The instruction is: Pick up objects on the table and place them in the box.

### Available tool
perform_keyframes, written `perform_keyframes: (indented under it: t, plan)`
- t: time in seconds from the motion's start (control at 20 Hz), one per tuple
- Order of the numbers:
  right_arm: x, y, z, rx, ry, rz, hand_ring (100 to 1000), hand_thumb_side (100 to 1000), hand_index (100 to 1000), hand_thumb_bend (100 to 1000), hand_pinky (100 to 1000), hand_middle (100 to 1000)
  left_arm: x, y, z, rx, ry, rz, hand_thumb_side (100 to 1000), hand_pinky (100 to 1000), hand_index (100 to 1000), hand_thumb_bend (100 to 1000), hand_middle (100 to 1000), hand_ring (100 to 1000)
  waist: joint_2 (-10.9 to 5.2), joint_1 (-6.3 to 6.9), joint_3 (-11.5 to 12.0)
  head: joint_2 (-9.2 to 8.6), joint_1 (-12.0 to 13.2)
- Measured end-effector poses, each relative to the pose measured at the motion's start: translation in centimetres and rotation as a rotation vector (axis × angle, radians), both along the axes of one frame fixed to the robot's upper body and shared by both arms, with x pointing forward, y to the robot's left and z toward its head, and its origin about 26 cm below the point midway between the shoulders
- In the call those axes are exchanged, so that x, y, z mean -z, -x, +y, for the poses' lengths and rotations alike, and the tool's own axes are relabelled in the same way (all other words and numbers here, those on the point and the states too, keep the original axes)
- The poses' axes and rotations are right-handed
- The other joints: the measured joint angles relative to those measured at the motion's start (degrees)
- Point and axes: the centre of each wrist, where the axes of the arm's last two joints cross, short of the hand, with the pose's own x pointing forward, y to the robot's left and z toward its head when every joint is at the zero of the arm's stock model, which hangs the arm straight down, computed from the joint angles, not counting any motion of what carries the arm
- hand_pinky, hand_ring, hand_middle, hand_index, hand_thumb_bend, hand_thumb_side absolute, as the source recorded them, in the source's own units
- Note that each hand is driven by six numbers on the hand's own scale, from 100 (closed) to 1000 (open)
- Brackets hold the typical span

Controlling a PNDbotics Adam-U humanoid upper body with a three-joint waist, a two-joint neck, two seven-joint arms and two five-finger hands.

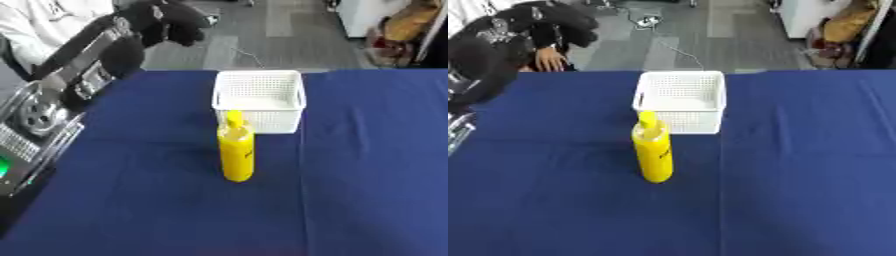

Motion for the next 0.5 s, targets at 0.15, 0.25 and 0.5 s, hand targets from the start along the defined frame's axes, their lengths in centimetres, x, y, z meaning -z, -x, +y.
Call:
perform_keyframes:
  t: [0.15, 0.25, 0.5]
  plan:
    - [0.0, 0.0, 0.0, -0.004, 0.005, 0.001, 253, 850, 451, 100, 175, 318, -0.3, 0.0, -0.3, -0.038, -0.066, 0.039, 1000, 754, 867, 640, 790, 735, 0.0, 0.01, -0.23, 0.0, 0.18]
    - [0.0, 0.0, 0.1, -0.006, 0.007, 0.003, 253, 851, 451, 100, 175, 318, -0.5, 0.0, -0.5, -0.068, -0.103, 0.057, 1000, 729, 861, 665, 789, 731, 0.0, 0.01, -0.24, 0.0, 0.19]
    - [0.0, 0.0, 0.1, -0.007, 0.007, 0.004, 253, 855, 451, 100, 176, 319, -1.3, -0.1, -1.0, -0.169, -0.176, 0.045, 1000, 723, 856, 676, 788, 728, 0.0, 0.01, -0.48, -0.12, 0.24]
